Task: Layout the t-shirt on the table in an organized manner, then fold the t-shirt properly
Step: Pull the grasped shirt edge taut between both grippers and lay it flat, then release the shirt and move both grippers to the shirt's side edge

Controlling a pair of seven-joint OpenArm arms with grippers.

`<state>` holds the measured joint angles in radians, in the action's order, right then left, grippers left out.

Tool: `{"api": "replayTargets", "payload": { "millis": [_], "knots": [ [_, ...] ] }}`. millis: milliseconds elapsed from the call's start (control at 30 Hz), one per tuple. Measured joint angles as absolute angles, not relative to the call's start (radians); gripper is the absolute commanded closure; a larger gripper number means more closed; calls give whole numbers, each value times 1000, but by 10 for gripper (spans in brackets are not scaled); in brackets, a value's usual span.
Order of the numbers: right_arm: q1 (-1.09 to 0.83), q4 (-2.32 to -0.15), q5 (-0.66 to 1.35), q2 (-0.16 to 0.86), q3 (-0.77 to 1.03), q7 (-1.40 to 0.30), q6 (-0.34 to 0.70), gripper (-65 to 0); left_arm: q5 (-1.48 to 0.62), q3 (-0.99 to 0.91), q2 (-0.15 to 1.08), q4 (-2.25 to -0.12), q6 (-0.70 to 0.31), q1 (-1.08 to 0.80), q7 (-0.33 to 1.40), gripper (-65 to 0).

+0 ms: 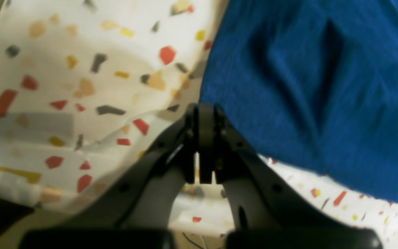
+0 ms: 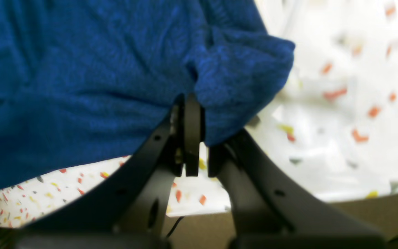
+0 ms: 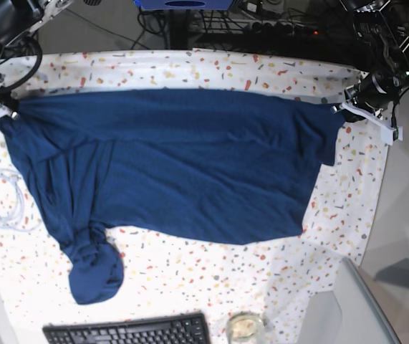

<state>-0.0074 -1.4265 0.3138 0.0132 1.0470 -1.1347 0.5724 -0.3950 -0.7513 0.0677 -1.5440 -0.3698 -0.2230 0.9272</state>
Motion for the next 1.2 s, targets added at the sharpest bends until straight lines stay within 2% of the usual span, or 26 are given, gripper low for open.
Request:
{"api": "replayTargets", "payload": {
  "millis": [533, 1067, 1133, 1200],
  "knots": [
    [-112, -1427, 318, 11, 1045, -1096, 573, -2, -397, -749, 66, -1541, -370, -392, 751, 0],
    [-133, -1449, 313, -23, 1075, -1093, 572, -14, -396, -749, 49, -1541, -369, -404, 744, 0],
    [-136, -1485, 312, -38, 1097, -1097, 572, -71, -396, -749, 48, -1541, -369, -404, 744, 0],
    [-139, -1528, 307, -46, 1099, -1098, 572, -203, -396, -749, 49, -1541, -369, -405, 744, 0]
  ]
}}
